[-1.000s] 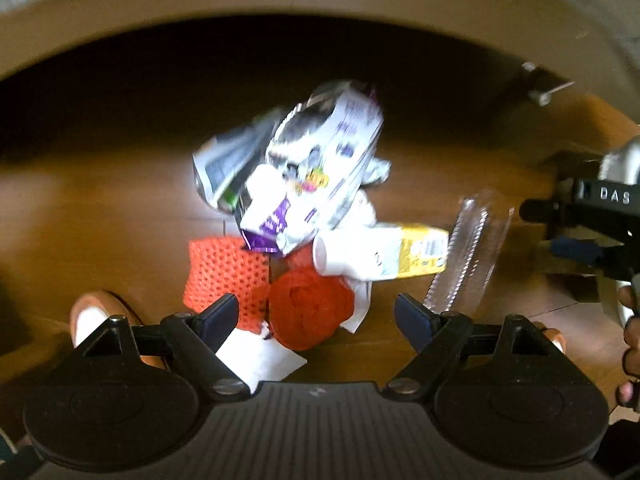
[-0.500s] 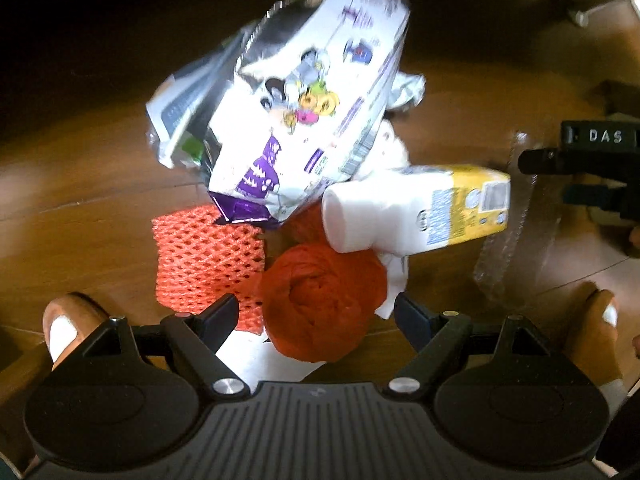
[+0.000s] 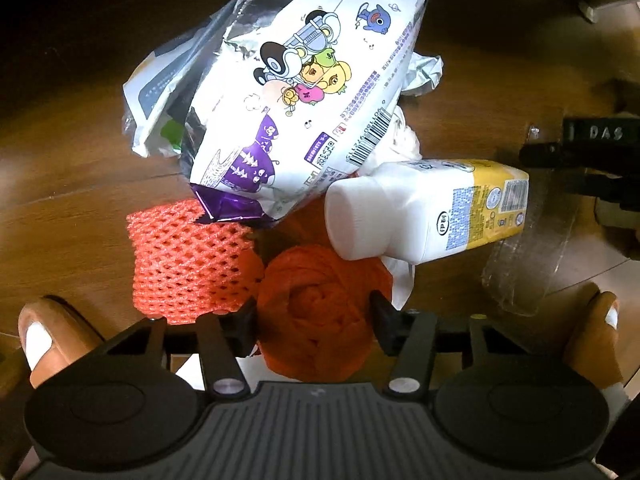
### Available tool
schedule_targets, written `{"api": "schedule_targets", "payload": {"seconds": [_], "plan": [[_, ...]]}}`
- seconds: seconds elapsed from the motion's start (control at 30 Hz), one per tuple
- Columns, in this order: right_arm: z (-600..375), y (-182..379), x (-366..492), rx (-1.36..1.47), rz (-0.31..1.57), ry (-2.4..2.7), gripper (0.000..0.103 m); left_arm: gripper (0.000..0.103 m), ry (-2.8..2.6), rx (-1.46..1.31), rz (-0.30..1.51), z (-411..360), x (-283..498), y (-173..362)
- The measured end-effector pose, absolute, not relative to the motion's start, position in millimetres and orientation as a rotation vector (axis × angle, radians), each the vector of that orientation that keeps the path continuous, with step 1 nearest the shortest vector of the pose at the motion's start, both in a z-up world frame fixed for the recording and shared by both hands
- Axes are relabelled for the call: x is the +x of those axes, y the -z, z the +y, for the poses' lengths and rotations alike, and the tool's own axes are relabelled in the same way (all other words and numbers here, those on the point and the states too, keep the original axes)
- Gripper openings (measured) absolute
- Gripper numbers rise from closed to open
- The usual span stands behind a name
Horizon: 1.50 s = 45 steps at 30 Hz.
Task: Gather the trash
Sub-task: 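Grasp the red plastic bag ball with the left tool while the right tool grasps the clear plastic tray, then lift both held items and carry them over the teal wastebasket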
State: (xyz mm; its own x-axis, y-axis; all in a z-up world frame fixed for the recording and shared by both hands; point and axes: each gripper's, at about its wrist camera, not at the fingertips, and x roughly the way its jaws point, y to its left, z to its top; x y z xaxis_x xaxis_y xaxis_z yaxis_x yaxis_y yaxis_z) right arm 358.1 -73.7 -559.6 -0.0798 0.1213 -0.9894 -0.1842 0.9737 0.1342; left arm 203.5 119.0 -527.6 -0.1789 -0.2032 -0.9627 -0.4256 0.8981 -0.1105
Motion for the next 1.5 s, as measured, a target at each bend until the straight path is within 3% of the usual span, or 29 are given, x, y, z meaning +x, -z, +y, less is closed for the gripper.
{"api": "schedule_targets", "payload": {"seconds": [0.27,0.63,1.5], "plan": [[-69.3,543.5,348.8,-0.112,1.626,-0.251,0.037,0.051,-0.217,-0.481,1.767,123.3,200.9,515.8],[-72.0,457.1,326.4,-0.143,1.554,-0.267,0.037,0.051,-0.242,-0.479,1.728,115.6,198.2,453.3],[-162.9,167.5,228.8,0.019,1.105,-0.477,0.037,0.051,-0.113,-0.511,1.196,62.3,152.2,164.4]]}}
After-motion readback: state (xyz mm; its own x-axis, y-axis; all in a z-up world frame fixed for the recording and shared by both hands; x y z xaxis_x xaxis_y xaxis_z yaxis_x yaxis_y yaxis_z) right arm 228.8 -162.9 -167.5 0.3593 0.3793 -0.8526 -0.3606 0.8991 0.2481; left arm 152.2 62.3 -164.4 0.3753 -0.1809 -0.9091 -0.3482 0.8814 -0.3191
